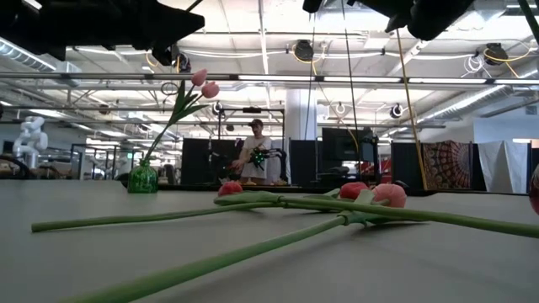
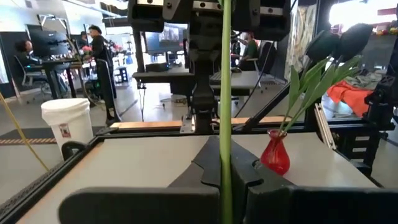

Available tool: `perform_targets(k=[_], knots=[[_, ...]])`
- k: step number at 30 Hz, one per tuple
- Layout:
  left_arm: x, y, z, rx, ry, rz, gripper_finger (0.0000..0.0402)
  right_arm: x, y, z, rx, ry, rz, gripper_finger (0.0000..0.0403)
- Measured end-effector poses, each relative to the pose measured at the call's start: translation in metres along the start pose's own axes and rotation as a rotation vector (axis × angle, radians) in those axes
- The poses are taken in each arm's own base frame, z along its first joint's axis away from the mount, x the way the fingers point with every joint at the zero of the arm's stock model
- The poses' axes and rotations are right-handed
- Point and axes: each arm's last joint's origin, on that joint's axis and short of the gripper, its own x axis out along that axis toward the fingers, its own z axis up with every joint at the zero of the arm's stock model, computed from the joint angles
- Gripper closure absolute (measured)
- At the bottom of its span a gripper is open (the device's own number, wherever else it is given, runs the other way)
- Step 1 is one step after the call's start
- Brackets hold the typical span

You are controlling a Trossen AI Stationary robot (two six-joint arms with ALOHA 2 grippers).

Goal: Sort flowers into vase by color
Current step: Put the right red flower into the blue vase

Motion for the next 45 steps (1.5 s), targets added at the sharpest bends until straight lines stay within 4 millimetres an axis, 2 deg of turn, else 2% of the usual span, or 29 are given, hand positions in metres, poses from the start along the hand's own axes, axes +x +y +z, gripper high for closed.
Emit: perform_targets(k=[6, 15, 21, 31, 45], knots=[[0.0, 0.0, 0.0, 0.0, 0.0, 0.0, 0.0402, 0.0, 0.0, 0.0, 0.0, 0.005, 0.0, 0.0273], [0.0, 0.0, 0.0, -0.035, 0.002, 0.0, 0.0379, 0.0, 0.0, -0.003, 0.002, 0.035, 0.001, 0.0392], [0.0, 0.0, -0.001, -0.06, 0.012, 0.0, 0.0361, 0.0, 0.0, -0.005, 0.007, 0.047, 0.001, 0.0397], [-0.006, 0.001, -0.006, -0.075, 0.1, 0.047, 0.0291, -0.001, 0.0, -0.003, -0.014, 0.088, -0.009, 0.0401], [-0.035, 0.002, 0.001, -0.098, 0.191, 0.065, 0.0285, -0.013, -0.002, 0.002, 0.024, 0.352, -0.018, 0.0402]])
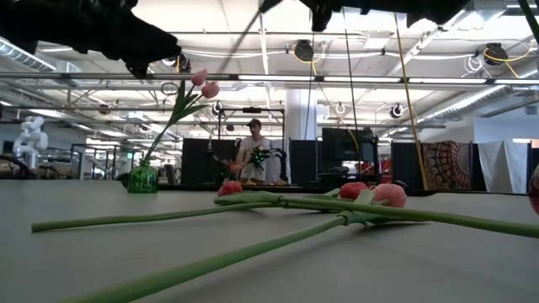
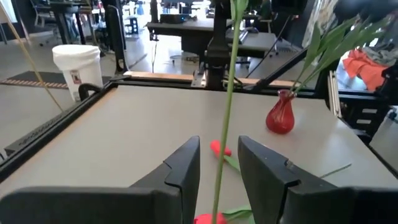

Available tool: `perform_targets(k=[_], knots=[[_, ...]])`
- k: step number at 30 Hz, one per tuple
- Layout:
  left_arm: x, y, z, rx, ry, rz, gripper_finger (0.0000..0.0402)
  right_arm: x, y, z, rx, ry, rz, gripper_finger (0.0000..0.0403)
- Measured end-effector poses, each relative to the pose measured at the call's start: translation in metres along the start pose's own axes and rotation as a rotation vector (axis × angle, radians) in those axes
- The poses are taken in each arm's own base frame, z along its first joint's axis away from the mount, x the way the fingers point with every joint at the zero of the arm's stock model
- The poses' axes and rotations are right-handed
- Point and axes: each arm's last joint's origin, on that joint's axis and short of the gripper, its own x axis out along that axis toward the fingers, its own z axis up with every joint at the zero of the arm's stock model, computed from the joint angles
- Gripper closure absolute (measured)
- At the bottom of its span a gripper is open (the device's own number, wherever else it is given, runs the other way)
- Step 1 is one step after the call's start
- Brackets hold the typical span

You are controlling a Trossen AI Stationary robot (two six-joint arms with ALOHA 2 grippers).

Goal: Sort flowers into vase by color
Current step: Put the right red flower into the blue vase

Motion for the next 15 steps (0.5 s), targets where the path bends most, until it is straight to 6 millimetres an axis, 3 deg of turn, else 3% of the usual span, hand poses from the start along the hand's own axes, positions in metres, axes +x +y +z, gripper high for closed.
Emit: perform_targets(k=[8, 15], knots=[[0.003, 0.0, 0.002, -0.028, -0.024, -0.002, 0.0285, 0.002, 0.001, -0.01, 0.053, 0.069, 0.009, 0.0403], [0.022, -0.002, 0.008, 0.0, 0.022, -0.016, 0.0285, 0.003, 0.001, -0.013, 0.054, 0.088, 0.013, 0.0403]])
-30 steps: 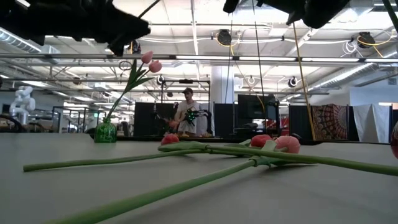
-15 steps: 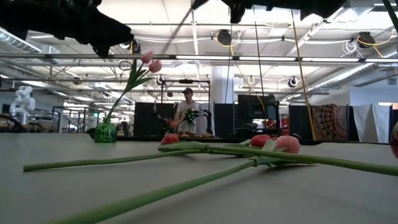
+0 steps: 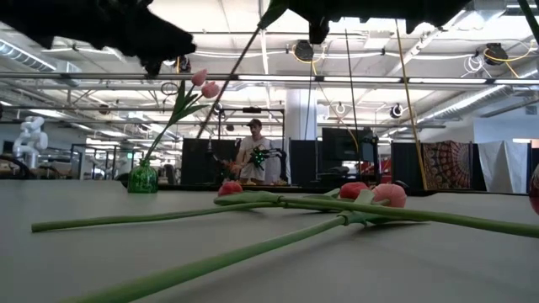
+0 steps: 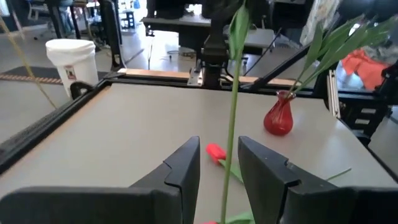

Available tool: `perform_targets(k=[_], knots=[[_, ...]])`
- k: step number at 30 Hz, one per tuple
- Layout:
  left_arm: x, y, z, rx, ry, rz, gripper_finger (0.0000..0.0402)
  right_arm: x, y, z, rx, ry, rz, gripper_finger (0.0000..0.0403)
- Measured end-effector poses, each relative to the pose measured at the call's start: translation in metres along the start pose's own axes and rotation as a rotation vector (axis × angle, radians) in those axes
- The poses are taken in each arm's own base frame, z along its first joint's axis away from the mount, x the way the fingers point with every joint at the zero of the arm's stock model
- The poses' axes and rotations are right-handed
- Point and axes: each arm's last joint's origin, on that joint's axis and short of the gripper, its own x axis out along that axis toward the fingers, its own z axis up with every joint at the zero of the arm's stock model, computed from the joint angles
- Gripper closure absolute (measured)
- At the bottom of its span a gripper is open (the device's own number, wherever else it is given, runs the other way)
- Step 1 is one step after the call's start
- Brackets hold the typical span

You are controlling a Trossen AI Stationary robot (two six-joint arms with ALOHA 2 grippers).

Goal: Sort flowers into vase by color
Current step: Put the right red flower into the blue vase

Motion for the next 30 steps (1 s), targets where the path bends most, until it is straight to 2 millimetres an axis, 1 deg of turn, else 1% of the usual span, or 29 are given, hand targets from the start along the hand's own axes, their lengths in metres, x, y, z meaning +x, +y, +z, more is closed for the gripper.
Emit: perform_targets(k=[8, 19, 25, 30], knots=[[0.036, -0.004, 0.022, 0.037, 0.041, -0.061, 0.0285, 0.0, 0.001, -0.003, 0.001, 0.025, 0.027, 0.0402], [0.083, -0.008, 0.045, 0.038, 0.066, -0.068, 0.0285, 0.0, 0.002, -0.008, 0.002, 0.083, 0.029, 0.0402], [0.103, -0.006, 0.048, 0.035, 0.088, -0.058, 0.0285, 0.0, 0.006, -0.007, -0.012, 0.076, 0.042, 0.0402], [0.11, -0.006, 0.049, 0.035, 0.096, -0.061, 0.0285, 0.0, 0.008, -0.008, -0.019, 0.077, 0.045, 0.0402]])
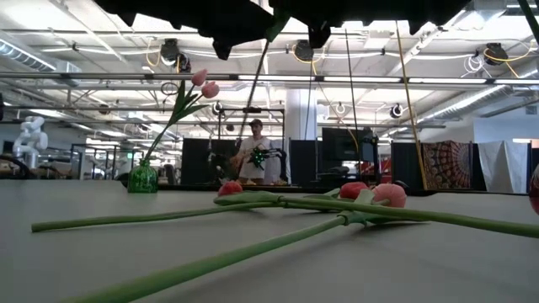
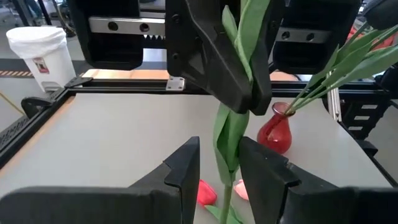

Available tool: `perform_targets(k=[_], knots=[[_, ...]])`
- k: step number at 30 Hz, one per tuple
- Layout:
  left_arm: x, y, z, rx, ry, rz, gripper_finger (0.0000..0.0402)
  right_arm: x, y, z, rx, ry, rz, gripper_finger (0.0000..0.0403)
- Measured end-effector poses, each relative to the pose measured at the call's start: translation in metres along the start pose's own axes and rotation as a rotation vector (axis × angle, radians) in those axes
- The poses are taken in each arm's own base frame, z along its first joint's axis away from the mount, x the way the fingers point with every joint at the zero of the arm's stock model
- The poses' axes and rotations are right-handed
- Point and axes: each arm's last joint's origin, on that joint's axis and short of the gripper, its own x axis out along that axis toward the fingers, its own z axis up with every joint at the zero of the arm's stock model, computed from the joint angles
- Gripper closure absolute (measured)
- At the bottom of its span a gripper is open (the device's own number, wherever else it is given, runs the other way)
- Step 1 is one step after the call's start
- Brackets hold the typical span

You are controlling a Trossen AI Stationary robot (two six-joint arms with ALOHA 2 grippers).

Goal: Sort flowers into vase by color
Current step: Put the right red flower into the blue vase

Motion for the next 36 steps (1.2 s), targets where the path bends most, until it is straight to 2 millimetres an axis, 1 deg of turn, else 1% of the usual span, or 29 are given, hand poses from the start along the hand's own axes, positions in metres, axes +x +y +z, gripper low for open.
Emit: perform_targets(k=[15, 19, 25, 26, 30, 36], knots=[[0.0007, 0.0, 0.002, -0.005, -0.017, 0.001, 0.0288, 0.0, -0.0002, 0.0013, -0.012, -0.013, -0.004, 0.0402], [0.0007, -0.0002, 0.0021, 0.001, -0.019, 0.0, 0.0314, 0.0, -0.0003, 0.0014, -0.012, -0.014, -0.004, 0.0402], [0.0007, -0.0004, 0.0021, 0.016, -0.019, -0.001, 0.0386, 0.0, -0.0006, 0.0014, -0.013, -0.014, -0.01, 0.0402], [0.0007, -0.0004, 0.0021, 0.025, -0.019, -0.001, 0.0391, -0.0001, -0.0006, 0.0013, -0.012, -0.014, -0.01, 0.0403], [0.0007, -0.0004, 0.0021, 0.03, -0.019, 0.0, 0.0392, 0.0, -0.0006, 0.0013, -0.012, -0.014, -0.009, 0.0394], [0.0007, 0.0003, 0.0017, 0.031, -0.014, 0.007, 0.0397, 0.0, -0.0011, 0.0013, -0.015, -0.012, -0.045, 0.0359]])
